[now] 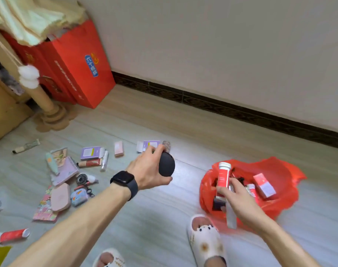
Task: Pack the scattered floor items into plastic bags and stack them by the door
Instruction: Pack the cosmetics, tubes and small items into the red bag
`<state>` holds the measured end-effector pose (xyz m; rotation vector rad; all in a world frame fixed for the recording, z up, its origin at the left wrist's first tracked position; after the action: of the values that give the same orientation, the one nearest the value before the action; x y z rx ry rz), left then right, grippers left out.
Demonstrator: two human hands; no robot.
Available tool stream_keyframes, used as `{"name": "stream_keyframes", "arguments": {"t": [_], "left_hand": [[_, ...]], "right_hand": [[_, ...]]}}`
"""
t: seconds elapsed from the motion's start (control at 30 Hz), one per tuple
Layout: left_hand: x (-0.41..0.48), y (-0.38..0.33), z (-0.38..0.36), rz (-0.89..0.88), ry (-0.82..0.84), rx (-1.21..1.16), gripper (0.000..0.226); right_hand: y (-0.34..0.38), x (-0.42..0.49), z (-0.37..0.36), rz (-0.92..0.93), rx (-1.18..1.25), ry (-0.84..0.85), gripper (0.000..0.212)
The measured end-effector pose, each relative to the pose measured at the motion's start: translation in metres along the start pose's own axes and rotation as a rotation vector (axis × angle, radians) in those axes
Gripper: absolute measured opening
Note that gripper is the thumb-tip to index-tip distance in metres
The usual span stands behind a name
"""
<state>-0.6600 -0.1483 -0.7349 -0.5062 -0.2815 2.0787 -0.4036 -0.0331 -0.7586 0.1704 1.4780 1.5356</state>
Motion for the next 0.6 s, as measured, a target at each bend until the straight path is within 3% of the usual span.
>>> {"name": "stream_keyframes", "arguments": {"t": [0.23, 0.4, 0.6], "left_hand": [[0.045, -0.164, -0.089, -0.360, 0.157, -0.087, 0.076], [0.064, -0.217, -0.168, -0.354, 0.208, -0.045, 0.066], [0.076, -0.206, -0.220, -0.338, 0.248, 0.313, 0.075]], "right_hand": [[-0.067, 0.004, 0.098, -0.289, 0.489, -0.322, 0.005], [-0.074, 0.048, 0.137, -0.386, 0.595, -0.289, 0.010], [-0.095, 0.107, 0.142, -0.532, 0.549, -0.194, 0.016]]}}
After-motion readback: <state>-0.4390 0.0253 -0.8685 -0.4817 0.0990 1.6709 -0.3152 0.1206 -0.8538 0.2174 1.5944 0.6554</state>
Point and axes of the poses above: each hand's wrist, its own x-axis towards the middle knuckle, its own z-axis out of the back of the hand, y = z × x, the point moved 1 cm from there along x, towards the middle knuckle, and after that the axes turned 1 degree about z, right-handed, at the moved point
